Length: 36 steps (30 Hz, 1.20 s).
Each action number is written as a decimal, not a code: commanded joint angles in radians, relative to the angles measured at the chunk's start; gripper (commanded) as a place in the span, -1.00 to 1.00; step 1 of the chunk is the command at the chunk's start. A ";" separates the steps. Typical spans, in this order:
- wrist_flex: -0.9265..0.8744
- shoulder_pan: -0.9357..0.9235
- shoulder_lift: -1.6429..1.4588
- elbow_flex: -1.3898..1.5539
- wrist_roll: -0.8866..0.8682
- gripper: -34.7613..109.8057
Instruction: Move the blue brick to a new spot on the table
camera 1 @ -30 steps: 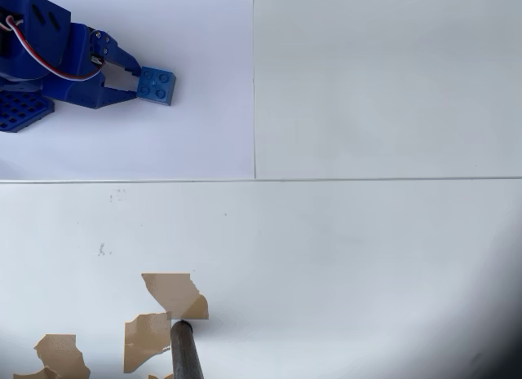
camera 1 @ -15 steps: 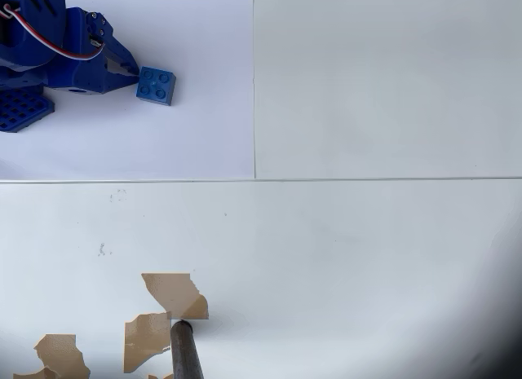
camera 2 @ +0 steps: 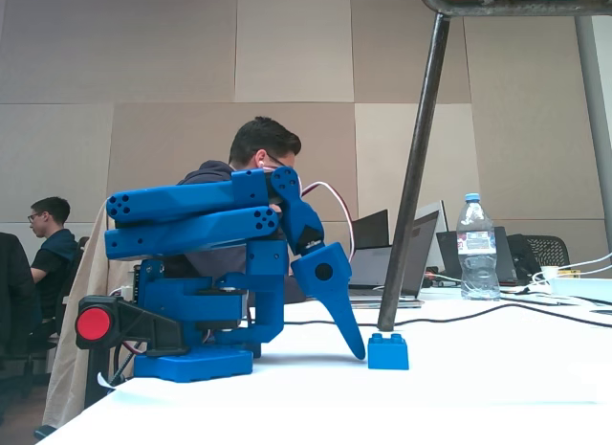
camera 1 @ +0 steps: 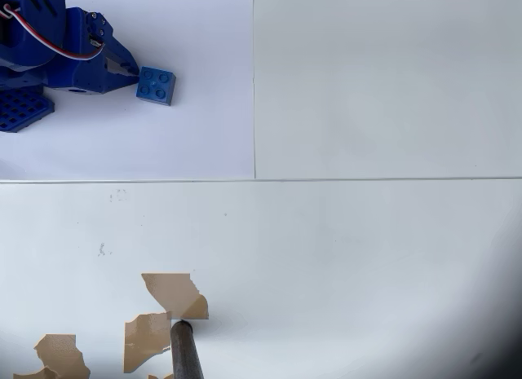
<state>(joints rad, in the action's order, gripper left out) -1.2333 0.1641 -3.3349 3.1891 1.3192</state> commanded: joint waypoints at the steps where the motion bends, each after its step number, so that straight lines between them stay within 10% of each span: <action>1: 0.017 0.003 -0.003 0.031 0.003 -0.52; 26: -0.034 -0.101 -0.002 -0.048 0.086 -0.51; 36: -0.083 -0.166 0.008 -0.183 0.184 -0.16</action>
<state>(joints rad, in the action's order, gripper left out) -1.3116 0.0138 -3.3349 3.1140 1.4849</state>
